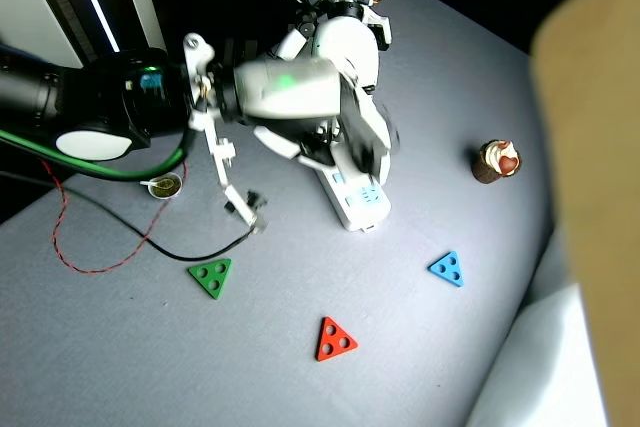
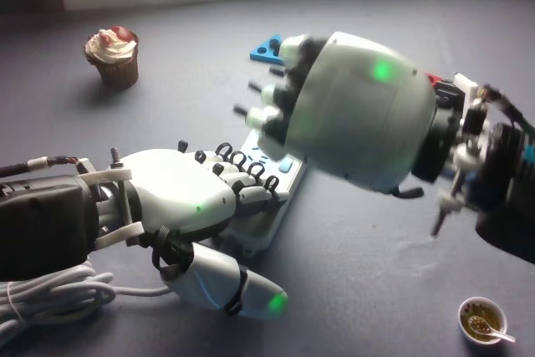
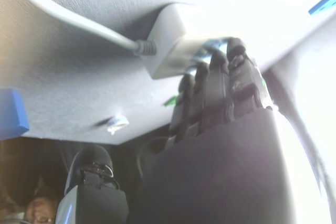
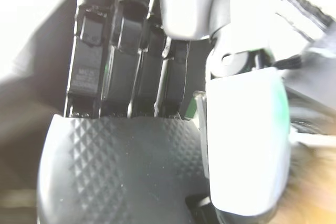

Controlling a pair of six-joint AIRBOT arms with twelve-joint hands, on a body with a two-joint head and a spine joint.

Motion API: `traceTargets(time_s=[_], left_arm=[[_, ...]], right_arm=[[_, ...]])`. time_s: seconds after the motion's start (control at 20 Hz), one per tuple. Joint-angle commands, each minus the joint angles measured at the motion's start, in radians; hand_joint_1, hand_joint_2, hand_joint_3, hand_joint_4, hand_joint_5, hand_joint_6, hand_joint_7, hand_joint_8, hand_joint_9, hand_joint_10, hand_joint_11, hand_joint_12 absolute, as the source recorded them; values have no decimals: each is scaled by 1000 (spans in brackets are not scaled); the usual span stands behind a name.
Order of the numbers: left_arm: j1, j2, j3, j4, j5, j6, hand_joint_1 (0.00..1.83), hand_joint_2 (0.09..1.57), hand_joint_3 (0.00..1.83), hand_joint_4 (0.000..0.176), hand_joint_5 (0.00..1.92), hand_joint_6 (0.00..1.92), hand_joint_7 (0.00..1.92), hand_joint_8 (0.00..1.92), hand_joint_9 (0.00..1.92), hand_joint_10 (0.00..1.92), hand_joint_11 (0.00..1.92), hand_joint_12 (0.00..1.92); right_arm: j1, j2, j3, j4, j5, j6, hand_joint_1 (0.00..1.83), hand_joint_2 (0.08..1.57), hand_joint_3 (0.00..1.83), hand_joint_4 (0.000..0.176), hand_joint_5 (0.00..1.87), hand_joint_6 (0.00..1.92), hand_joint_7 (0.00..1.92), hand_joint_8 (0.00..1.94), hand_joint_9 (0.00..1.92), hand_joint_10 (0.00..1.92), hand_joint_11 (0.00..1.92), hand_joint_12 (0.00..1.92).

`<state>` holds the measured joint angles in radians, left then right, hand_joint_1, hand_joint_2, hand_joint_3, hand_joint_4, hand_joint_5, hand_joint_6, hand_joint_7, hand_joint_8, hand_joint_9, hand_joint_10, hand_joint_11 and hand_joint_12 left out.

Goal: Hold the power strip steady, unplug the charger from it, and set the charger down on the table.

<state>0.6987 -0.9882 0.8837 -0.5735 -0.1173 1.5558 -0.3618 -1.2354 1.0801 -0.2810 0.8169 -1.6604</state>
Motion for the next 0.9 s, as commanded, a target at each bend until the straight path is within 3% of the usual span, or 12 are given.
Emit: traceTargets(time_s=[0.0, 0.2, 0.25, 0.3, 0.35, 0.4, 0.45, 0.5, 0.55, 0.6, 0.75, 0.85], left_arm=[[-5, 0, -7, -1, 3, -1, 0, 1024, 1, 0, 126, 0, 124, 0, 100, 0, 63, 47], [-7, 1, -7, -1, 1, -1, 0, 1027, 2, 0, 130, 2, 125, 1, 98, 2, 72, 50], [-8, 1, -7, -1, 1, -1, 0, 1027, 2, 0, 132, 3, 128, 2, 104, 4, 75, 51], [-9, 1, -7, -1, 1, -1, 0, 1029, 2, 0, 145, 8, 138, 6, 110, 6, 79, 53], [-9, 1, -7, -2, 1, -1, 0, 1031, 3, 0, 144, 6, 137, 5, 106, 4, 73, 50], [-10, 1, -7, -2, 1, -1, 0, 1029, 2, 0, 138, 3, 136, 4, 106, 4, 71, 49], [-12, 1, -7, -2, 1, -1, 0, 1022, 0, 0, 143, 5, 138, 4, 111, 5, 76, 51], [-13, 1, -7, -2, 1, -1, 0, 1018, 0, 0, 137, 2, 130, 1, 106, 3, 73, 50], [-14, 2, -7, -2, 1, -1, 0, 1015, 0, 0, 140, 3, 132, 1, 108, 3, 74, 50], [-14, 2, -7, -2, 1, -1, 0, 1021, 0, 0, 133, 0, 121, 0, 96, 0, 60, 44], [-16, 3, -8, -2, 3, -1, 0, 1019, 0, 0, 133, 3, 122, 6, 88, 5, 57, 42], [-17, 5, -9, -2, 6, -1, 0, 1022, 0, 0, 136, 4, 126, 6, 96, 7, 61, 44]], right_arm=[[-1, 17, 6, -26, 121, -51, 1257, 1040, 0, 0, 1058, 831, 1283, 485, 1301, 3, 977, 634], [-22, 0, 29, -92, 74, -118, 1252, 1046, 1, 11, 1061, 837, 1236, 563, 1268, 0, 955, 632], [-24, 0, 33, -112, 47, -119, 1255, 1046, 0, 0, 1051, 858, 1260, 514, 1279, 1, 986, 611], [-27, 0, 37, -139, 30, -119, 1369, 1015, 0, 0, 1074, 773, 1381, 179, 1234, 591, 1010, 604], [-31, 0, 43, -170, 19, -119, 1391, 1009, 0, 0, 1080, 760, 1401, 111, 1216, 720, 1011, 597], [-33, 2, 44, -199, -1, -118, 1288, 1025, 0, 0, 1132, 772, 1285, 363, 1142, 285, 973, 562], [-34, 8, 38, -211, -31, -113, 1196, 1073, 2, 0, 1055, 851, 1068, 148, 1079, 98, 930, 550], [-35, 16, 32, -230, -70, -98, 1165, 1101, 5, 0, 992, 946, 970, 50, 1005, 28, 847, 535], [-36, 25, 31, -239, -83, -88, 1142, 1055, 0, 0, 843, 362, 923, 12, 952, 5, 788, 544], [-40, 27, 33, -247, -85, -87, 1121, 1022, 0, 0, 809, 115, 888, 7, 914, 4, 746, 549], [-66, 32, 51, -299, -86, -75, 1049, 967, 0, 0, 658, 2, 740, 0, 783, 0, 636, 513], [-81, 33, 61, -299, -86, -75, 988, 968, 0, 0, 520, 0, 589, 0, 607, 0, 451, 552]])
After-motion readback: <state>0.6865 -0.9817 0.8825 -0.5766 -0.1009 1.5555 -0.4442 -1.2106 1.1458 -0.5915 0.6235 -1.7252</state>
